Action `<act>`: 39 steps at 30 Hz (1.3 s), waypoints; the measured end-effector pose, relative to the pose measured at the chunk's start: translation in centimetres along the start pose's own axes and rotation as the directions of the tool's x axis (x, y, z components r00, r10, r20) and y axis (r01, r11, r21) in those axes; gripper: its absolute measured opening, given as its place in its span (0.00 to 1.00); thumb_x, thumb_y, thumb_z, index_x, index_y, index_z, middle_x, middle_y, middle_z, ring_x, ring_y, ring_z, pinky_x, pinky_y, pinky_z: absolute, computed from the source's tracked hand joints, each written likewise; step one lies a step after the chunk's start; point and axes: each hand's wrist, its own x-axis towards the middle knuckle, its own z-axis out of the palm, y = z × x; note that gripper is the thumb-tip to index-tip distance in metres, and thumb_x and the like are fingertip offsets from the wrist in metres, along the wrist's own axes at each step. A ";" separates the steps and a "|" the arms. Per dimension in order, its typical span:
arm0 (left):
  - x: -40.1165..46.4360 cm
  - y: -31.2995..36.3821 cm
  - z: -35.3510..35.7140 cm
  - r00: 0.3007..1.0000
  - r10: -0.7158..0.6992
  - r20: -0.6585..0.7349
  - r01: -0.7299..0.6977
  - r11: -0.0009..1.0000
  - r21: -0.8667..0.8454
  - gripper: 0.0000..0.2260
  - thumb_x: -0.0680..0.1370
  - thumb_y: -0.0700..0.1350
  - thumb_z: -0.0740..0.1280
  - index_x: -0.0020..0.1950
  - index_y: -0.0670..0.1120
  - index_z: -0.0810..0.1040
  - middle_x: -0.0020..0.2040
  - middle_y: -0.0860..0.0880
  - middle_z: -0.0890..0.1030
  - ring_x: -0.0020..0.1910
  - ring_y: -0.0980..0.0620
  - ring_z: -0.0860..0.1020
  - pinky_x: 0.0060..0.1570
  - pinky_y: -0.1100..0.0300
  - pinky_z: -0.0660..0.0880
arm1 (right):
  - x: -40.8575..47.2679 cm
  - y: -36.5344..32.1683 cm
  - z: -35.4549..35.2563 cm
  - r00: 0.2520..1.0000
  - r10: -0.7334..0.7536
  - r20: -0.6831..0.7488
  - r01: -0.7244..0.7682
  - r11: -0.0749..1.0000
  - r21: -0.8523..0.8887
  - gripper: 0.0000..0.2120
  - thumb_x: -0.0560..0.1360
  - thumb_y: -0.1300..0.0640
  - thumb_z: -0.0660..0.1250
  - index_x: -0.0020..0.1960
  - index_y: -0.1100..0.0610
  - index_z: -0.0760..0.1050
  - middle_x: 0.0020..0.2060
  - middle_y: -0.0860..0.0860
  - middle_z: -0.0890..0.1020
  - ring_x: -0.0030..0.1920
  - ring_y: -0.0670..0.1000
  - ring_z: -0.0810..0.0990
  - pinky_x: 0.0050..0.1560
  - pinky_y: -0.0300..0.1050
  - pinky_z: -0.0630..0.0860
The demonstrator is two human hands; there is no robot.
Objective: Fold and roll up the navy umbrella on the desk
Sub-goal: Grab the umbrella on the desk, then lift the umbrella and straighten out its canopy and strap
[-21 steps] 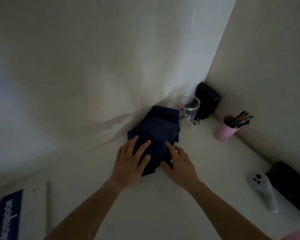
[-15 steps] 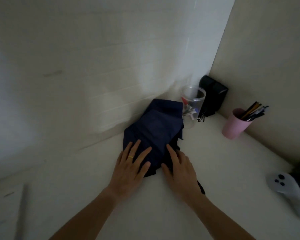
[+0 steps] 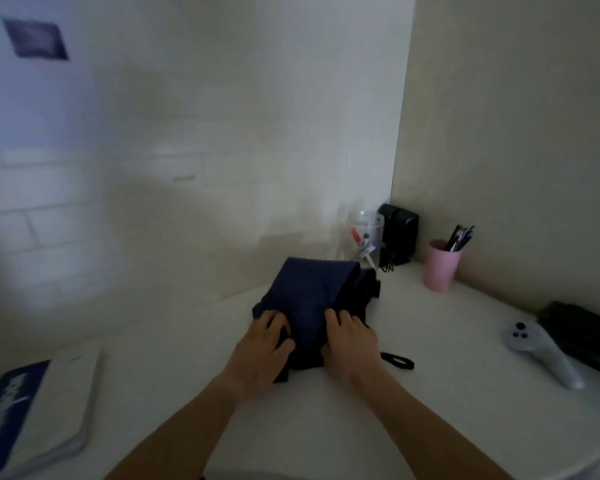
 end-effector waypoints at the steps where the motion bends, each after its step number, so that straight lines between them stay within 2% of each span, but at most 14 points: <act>1: -0.9 0.3 -1.1 1.000 -0.002 0.015 0.002 1.000 0.016 0.15 0.78 0.50 0.55 0.50 0.41 0.75 0.57 0.43 0.77 0.53 0.43 0.75 0.49 0.48 0.78 | -0.9 -0.6 -1.0 1.000 -0.021 0.013 0.021 1.000 -0.005 0.24 0.65 0.56 0.76 0.59 0.58 0.76 0.47 0.56 0.82 0.44 0.59 0.82 0.34 0.49 0.77; 3: -2.4 -0.1 -2.5 0.998 -0.027 0.062 0.026 1.000 0.008 0.03 0.73 0.39 0.67 0.45 0.41 0.75 0.46 0.42 0.82 0.42 0.41 0.80 0.36 0.54 0.79 | -2.5 -1.0 -2.4 0.997 -0.069 -0.025 0.068 0.997 -0.029 0.24 0.52 0.59 0.82 0.46 0.57 0.80 0.35 0.54 0.80 0.32 0.56 0.80 0.21 0.45 0.71; 5: -3.5 0.1 -3.5 0.999 -0.042 -0.018 0.040 0.995 -0.092 0.07 0.73 0.38 0.67 0.48 0.44 0.72 0.46 0.43 0.82 0.44 0.40 0.80 0.35 0.54 0.80 | -3.8 -1.3 -4.0 0.991 -0.094 -0.096 0.090 0.995 -0.049 0.25 0.49 0.61 0.83 0.44 0.56 0.80 0.34 0.53 0.80 0.30 0.54 0.79 0.19 0.44 0.69; 8: -4.4 3.6 -9.1 0.930 -0.175 -0.322 0.070 0.947 -0.313 0.12 0.86 0.53 0.53 0.65 0.55 0.71 0.69 0.52 0.70 0.62 0.51 0.73 0.55 0.51 0.78 | -5.1 -1.7 -8.0 0.970 -0.086 -0.227 0.094 0.995 0.024 0.24 0.55 0.62 0.81 0.50 0.57 0.81 0.38 0.54 0.81 0.34 0.55 0.80 0.20 0.45 0.69; 13: -3.6 7.4 -19.5 0.814 -0.267 -0.516 -0.086 0.823 -0.561 0.17 0.84 0.60 0.52 0.73 0.66 0.65 0.73 0.62 0.66 0.71 0.60 0.68 0.69 0.58 0.66 | -4.1 -2.2 -14.4 0.813 0.114 -0.571 0.072 0.953 0.294 0.15 0.72 0.60 0.73 0.57 0.56 0.76 0.47 0.54 0.82 0.39 0.57 0.81 0.26 0.48 0.71; 14: -3.3 7.7 -21.5 0.802 -0.247 -0.544 -0.101 0.841 -0.531 0.17 0.84 0.60 0.52 0.73 0.68 0.64 0.72 0.64 0.66 0.71 0.60 0.68 0.69 0.58 0.66 | -3.4 -2.4 -15.9 0.784 0.233 -0.575 0.090 0.874 0.477 0.12 0.74 0.60 0.71 0.56 0.54 0.75 0.47 0.54 0.82 0.39 0.57 0.82 0.30 0.49 0.75; 16: -2.9 7.9 -24.2 0.797 -0.241 -0.553 -0.054 0.884 -0.464 0.18 0.84 0.61 0.51 0.74 0.68 0.61 0.71 0.65 0.66 0.71 0.58 0.67 0.68 0.58 0.65 | -2.6 -2.8 -19.1 0.834 0.414 -0.364 0.158 0.452 0.878 0.08 0.79 0.62 0.68 0.55 0.51 0.77 0.43 0.54 0.84 0.35 0.54 0.80 0.30 0.46 0.75; 17: -2.7 8.1 -25.9 0.798 -0.224 -0.559 -0.048 0.902 -0.429 0.19 0.84 0.62 0.51 0.75 0.68 0.61 0.72 0.64 0.66 0.71 0.58 0.66 0.68 0.57 0.64 | -2.4 -3.1 -21.1 0.890 0.398 -0.221 0.173 0.155 0.973 0.10 0.80 0.64 0.67 0.55 0.50 0.79 0.40 0.55 0.82 0.32 0.53 0.77 0.26 0.43 0.70; 19: -2.4 8.7 -28.2 0.816 -0.236 -0.527 -0.073 0.863 -0.500 0.19 0.84 0.62 0.51 0.75 0.69 0.62 0.71 0.63 0.70 0.69 0.59 0.69 0.66 0.57 0.67 | -2.1 -3.3 -22.8 0.936 0.316 -0.156 0.203 -0.124 0.971 0.10 0.80 0.66 0.64 0.54 0.53 0.80 0.36 0.56 0.79 0.28 0.49 0.74 0.22 0.39 0.63; 23: -2.5 10.9 -31.2 0.870 -0.213 -0.444 -0.160 0.731 -0.663 0.11 0.84 0.58 0.55 0.63 0.74 0.68 0.61 0.67 0.77 0.58 0.70 0.77 0.52 0.68 0.70 | -1.1 -3.3 -26.7 0.880 0.374 -0.292 0.324 -0.024 0.946 0.16 0.78 0.66 0.67 0.61 0.50 0.79 0.43 0.46 0.84 0.37 0.39 0.82 0.34 0.34 0.77; 25: -2.6 11.6 -31.5 0.876 -0.209 -0.435 -0.155 0.733 -0.663 0.08 0.85 0.56 0.56 0.57 0.71 0.69 0.55 0.68 0.76 0.50 0.72 0.76 0.48 0.72 0.68 | -1.3 -3.2 -27.0 0.888 0.343 -0.305 0.333 -0.024 0.943 0.13 0.79 0.67 0.65 0.60 0.54 0.80 0.40 0.53 0.82 0.29 0.46 0.79 0.23 0.36 0.71; 30: -2.8 12.7 -32.7 0.848 -0.201 -0.491 -0.183 0.758 -0.626 0.09 0.86 0.51 0.57 0.61 0.66 0.69 0.55 0.70 0.76 0.51 0.72 0.78 0.43 0.76 0.71 | -1.1 -3.6 -27.3 0.877 0.443 -0.186 0.348 -0.319 0.881 0.10 0.78 0.64 0.68 0.56 0.53 0.81 0.33 0.52 0.81 0.28 0.50 0.75 0.24 0.40 0.69; 34: -2.5 12.2 -32.6 0.842 -0.193 -0.504 -0.177 0.784 -0.595 0.11 0.85 0.54 0.59 0.67 0.64 0.71 0.65 0.58 0.77 0.62 0.58 0.77 0.55 0.63 0.71 | -1.6 -4.0 -27.4 0.876 0.455 -0.161 0.343 -0.351 0.871 0.10 0.78 0.69 0.65 0.52 0.54 0.77 0.33 0.55 0.76 0.24 0.47 0.72 0.22 0.38 0.64; 39: -2.6 11.6 -32.7 0.842 -0.246 -0.480 -0.155 0.742 -0.653 0.10 0.83 0.59 0.59 0.63 0.72 0.69 0.68 0.56 0.75 0.65 0.56 0.74 0.63 0.56 0.70 | -1.8 -3.4 -27.1 0.957 0.273 -0.099 0.247 -0.586 0.772 0.08 0.77 0.64 0.65 0.54 0.56 0.76 0.38 0.54 0.78 0.29 0.48 0.73 0.21 0.35 0.64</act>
